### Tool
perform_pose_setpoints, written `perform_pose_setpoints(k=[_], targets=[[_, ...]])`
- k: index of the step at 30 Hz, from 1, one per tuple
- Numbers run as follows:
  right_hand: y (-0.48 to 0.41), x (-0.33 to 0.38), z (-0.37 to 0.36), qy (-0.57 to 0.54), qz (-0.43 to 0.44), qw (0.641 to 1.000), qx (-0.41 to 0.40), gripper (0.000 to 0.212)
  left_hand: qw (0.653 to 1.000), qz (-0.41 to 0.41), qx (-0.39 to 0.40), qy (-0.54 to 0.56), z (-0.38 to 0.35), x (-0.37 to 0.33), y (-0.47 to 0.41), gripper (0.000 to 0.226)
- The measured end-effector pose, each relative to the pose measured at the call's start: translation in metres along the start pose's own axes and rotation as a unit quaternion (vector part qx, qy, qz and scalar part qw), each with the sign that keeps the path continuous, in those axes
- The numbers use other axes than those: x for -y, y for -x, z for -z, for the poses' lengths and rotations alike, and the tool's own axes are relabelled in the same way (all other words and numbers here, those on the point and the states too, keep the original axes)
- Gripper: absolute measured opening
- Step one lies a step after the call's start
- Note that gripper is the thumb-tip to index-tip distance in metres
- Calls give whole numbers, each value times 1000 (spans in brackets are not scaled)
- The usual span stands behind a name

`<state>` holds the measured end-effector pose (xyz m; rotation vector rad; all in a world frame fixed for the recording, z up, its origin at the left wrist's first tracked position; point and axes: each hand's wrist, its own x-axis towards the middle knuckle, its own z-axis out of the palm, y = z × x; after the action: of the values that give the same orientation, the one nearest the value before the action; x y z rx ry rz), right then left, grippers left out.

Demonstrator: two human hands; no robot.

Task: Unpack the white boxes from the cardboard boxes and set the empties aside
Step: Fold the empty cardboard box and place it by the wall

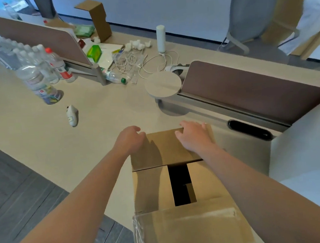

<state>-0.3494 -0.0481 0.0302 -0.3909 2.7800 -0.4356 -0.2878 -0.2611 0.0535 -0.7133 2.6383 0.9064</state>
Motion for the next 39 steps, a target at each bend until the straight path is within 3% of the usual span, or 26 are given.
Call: perform_pose_setpoints(k=[7,15,21,25,30,36,39], targets=[[45,12,21,-9,15,991,-133,30,997,-62,-36,-40,23,-7,32,33],[149,16,15,10,-32,981,-189,33,983,-147,37,-102,12,1,98,38],[204,10,-11,28,-62,992,-109,41,969,-167,96,-153,-31,17,132,30],[215,-8,-39,6,-81,994,-75,31,973,-156,61,-161,-63,27,147,36],[216,-25,-65,33,-16,999,-34,38,973,-162,5,-165,-111,37,156,52],[200,-39,-70,71,44,993,-79,40,971,-132,-60,-188,-150,41,159,65],[183,-45,-81,68,87,993,-49,58,966,-138,-67,-207,-160,46,157,64]])
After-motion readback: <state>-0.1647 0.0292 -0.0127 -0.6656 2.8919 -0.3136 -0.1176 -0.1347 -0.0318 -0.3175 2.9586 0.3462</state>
